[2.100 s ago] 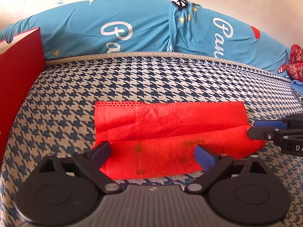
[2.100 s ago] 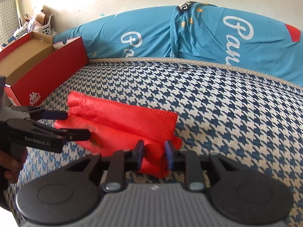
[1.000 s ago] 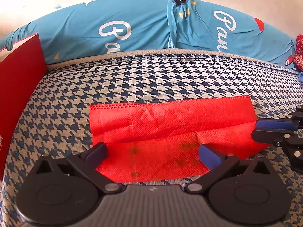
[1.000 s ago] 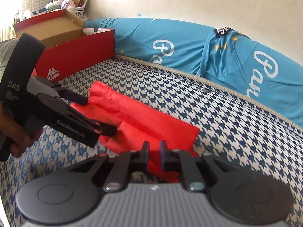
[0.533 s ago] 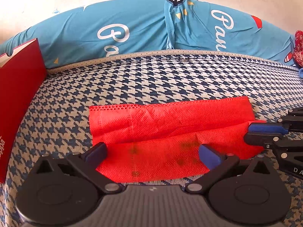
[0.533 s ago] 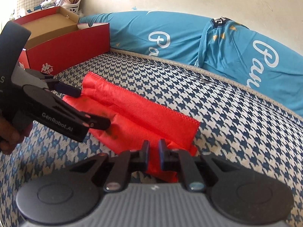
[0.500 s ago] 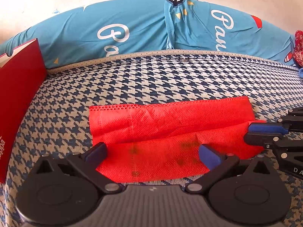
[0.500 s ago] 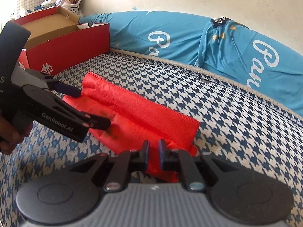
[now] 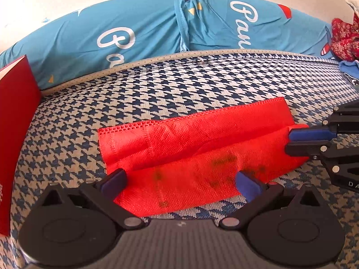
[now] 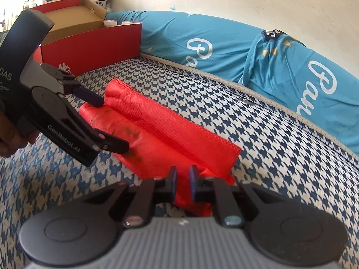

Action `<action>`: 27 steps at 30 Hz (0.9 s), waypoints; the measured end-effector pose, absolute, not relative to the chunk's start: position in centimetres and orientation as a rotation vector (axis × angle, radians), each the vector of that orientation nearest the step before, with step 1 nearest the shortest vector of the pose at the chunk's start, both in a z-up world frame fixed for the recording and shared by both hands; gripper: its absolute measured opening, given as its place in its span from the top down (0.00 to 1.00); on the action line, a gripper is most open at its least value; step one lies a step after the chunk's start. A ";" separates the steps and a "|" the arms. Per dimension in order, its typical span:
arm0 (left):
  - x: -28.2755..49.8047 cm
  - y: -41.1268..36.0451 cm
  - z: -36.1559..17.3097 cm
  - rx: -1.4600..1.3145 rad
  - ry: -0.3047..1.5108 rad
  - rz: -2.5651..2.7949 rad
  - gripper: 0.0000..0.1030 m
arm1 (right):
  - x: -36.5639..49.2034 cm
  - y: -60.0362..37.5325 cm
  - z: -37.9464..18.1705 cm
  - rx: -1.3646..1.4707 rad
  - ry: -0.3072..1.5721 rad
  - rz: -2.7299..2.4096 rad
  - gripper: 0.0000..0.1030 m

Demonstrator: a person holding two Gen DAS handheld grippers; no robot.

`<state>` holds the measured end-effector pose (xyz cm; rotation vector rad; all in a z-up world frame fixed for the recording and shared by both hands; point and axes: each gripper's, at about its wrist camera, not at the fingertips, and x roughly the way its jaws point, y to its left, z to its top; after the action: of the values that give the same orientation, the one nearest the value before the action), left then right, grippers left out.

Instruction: Fold shopping bag

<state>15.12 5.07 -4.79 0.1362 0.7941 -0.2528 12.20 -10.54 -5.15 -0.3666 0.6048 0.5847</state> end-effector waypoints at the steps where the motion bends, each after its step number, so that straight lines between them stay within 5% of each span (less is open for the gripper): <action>1: 15.1 5.1 -4.8 0.143 0.793 -0.258 0.00 | 12.2 -10.6 -5.1 -0.365 0.607 0.591 0.89; 16: 14.6 4.9 -5.0 0.290 0.786 -0.368 0.00 | 11.7 -10.3 -5.0 -0.426 0.590 0.632 0.80; 21: 14.7 5.3 -4.9 0.297 0.787 -0.402 0.00 | 11.3 -9.7 -5.2 -0.478 0.587 0.658 0.61; 27: 14.9 5.8 -4.9 0.299 0.771 -0.449 0.00 | 10.4 -8.1 -6.3 -0.621 0.533 0.618 0.59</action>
<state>14.89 5.82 -4.92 0.2987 0.7708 -0.4492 10.45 -8.13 -6.30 -0.6206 0.5325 0.6184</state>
